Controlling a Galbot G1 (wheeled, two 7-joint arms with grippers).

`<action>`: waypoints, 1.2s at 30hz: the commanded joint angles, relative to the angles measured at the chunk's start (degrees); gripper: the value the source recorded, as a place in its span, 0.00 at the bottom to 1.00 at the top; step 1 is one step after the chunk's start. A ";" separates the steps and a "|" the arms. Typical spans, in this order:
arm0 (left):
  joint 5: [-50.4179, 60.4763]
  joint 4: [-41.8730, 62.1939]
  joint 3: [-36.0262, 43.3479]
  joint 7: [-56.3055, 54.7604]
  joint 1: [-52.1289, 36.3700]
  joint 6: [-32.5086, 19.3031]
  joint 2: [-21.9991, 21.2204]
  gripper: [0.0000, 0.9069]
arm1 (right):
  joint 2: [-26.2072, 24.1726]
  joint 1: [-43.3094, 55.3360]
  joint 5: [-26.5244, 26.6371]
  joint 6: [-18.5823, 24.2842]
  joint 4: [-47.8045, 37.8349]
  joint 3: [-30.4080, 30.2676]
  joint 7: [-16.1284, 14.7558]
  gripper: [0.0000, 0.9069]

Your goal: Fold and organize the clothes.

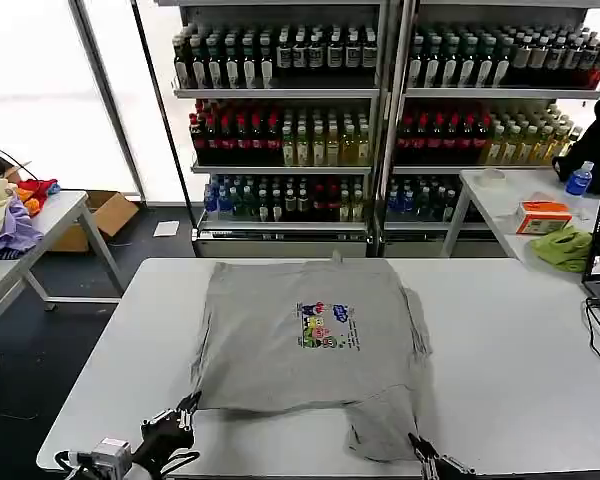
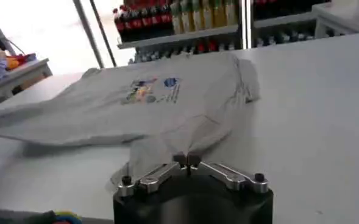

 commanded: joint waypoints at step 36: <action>-12.61 36.63 10.74 3.89 -41.16 1.73 6.94 1.00 | 6.43 60.28 -4.19 -1.96 -45.47 -18.04 3.53 0.61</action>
